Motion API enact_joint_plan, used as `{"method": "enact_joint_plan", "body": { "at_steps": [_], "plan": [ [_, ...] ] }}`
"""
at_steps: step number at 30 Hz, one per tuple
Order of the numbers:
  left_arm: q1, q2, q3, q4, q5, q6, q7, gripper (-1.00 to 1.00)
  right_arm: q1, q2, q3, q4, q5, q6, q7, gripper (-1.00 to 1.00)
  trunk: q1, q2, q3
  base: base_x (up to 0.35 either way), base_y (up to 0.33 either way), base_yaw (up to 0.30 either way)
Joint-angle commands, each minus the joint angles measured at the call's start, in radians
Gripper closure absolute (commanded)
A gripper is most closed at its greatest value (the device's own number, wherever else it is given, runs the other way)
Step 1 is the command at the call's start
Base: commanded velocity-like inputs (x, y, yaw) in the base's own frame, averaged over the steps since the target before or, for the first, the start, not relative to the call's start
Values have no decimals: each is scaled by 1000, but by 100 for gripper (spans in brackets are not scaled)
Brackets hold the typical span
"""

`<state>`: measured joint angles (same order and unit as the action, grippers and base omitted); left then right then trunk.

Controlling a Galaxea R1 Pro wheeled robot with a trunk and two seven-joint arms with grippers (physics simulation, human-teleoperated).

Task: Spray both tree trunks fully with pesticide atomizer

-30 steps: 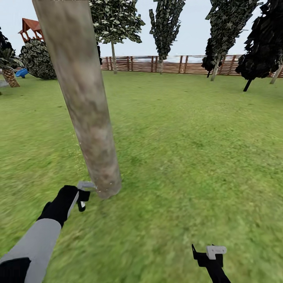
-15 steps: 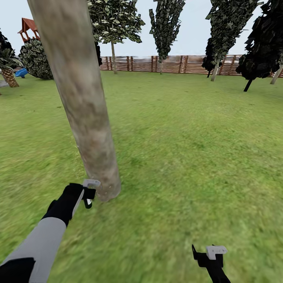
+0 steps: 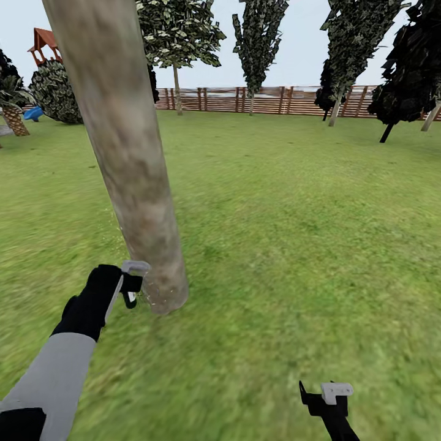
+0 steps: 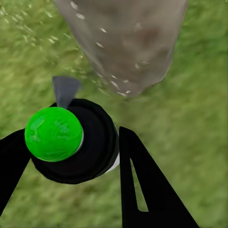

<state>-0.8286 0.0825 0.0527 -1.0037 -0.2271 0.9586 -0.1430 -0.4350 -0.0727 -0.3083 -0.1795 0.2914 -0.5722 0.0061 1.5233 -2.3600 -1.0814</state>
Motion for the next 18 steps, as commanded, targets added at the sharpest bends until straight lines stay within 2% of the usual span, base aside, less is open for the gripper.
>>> {"method": "enact_joint_plan", "body": {
  "at_steps": [1,2,5,13,15,18],
  "plan": [
    [-1,7,0,-11,4,10,-5,100,0,0,0,0,0,0,0,-100,0,0,0,0,0,0],
    [-3,19,1,-21,4,18,-17,100,0,0,0,0,0,0,0,-100,0,0,0,0,0,0],
    [0,34,2,-57,2,27,-75,100,0,0,0,0,-1,0,0,-100,0,0,0,0,0,0],
    [-9,39,2,-138,-5,39,-88,100,-1,-1,0,0,-1,0,0,-100,0,0,0,0,0,0],
    [-49,39,-2,-157,-4,57,-88,100,0,-1,0,0,-2,0,0,-100,0,0,0,0,0,19],
    [-76,40,-5,-152,-4,65,-89,100,0,-1,0,0,-2,0,0,-100,0,0,0,0,0,56]
  ]
}}
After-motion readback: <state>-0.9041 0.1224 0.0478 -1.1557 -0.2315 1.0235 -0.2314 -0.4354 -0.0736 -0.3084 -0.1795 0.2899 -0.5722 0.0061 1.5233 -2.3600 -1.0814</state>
